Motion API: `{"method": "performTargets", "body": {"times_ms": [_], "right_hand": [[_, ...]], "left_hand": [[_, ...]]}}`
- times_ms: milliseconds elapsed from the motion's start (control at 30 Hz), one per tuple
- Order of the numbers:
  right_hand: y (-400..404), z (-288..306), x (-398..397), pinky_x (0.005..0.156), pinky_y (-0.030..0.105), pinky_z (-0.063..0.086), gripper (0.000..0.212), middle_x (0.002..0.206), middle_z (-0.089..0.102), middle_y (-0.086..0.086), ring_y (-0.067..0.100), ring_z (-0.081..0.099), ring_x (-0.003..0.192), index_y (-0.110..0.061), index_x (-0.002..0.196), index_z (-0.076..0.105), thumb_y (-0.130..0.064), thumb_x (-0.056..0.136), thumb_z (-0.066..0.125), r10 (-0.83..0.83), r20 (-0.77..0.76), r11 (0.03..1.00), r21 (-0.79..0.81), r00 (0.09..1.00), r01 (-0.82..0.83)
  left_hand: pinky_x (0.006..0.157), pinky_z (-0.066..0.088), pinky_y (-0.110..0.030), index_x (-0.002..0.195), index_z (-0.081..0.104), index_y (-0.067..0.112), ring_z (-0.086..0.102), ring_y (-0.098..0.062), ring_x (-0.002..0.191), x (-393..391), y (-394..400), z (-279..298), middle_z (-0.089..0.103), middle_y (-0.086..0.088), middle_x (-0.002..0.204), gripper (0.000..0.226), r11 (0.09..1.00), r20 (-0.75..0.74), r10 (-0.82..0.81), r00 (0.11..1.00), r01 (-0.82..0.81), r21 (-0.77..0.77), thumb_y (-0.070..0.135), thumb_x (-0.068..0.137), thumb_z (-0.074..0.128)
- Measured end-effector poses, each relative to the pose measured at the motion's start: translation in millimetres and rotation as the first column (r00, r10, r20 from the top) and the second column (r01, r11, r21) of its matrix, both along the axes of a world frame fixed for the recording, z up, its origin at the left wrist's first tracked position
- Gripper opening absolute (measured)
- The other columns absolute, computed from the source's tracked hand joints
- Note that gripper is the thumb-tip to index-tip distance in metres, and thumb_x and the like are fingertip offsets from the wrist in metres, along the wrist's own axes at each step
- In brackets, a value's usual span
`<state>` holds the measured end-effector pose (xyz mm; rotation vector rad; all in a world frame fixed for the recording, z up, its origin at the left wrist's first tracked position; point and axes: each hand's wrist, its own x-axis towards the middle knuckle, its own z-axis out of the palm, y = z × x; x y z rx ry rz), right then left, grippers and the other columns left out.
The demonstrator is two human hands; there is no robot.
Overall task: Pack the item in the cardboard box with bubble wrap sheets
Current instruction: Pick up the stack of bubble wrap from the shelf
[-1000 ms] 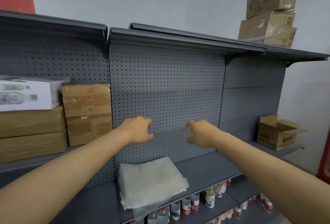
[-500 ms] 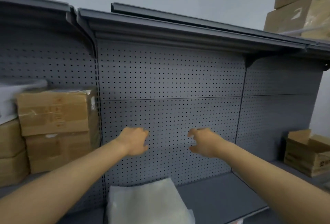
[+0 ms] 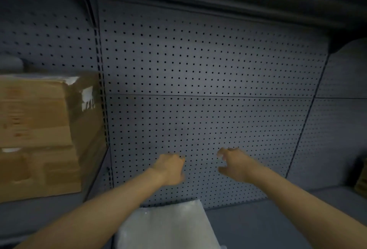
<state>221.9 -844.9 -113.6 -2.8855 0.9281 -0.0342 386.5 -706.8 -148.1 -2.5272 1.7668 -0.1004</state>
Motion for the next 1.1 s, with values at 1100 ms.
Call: {"method": "performTargets", "body": {"times_ms": [1100], "right_hand": [[-66.8, -274.8, 96.4, 0.093, 0.027, 0.044, 0.055, 0.137, 0.046, 0.009, 0.023, 0.052, 0.119, -0.019, 0.135, 0.045, -0.038, 0.087, 0.064, 0.032, -0.299, 0.83, 0.539, 0.954, 0.142]], "left_hand": [[0.092, 0.044, -0.031, 0.128, 0.051, 0.016, 0.055, -0.024, 0.114, 91.6, 13.3, -232.9, 0.053, -0.004, 0.132, 0.048, 0.898, -0.418, 0.438, 0.796, -0.411, 0.157, 0.043, 0.089, 0.055]]}}
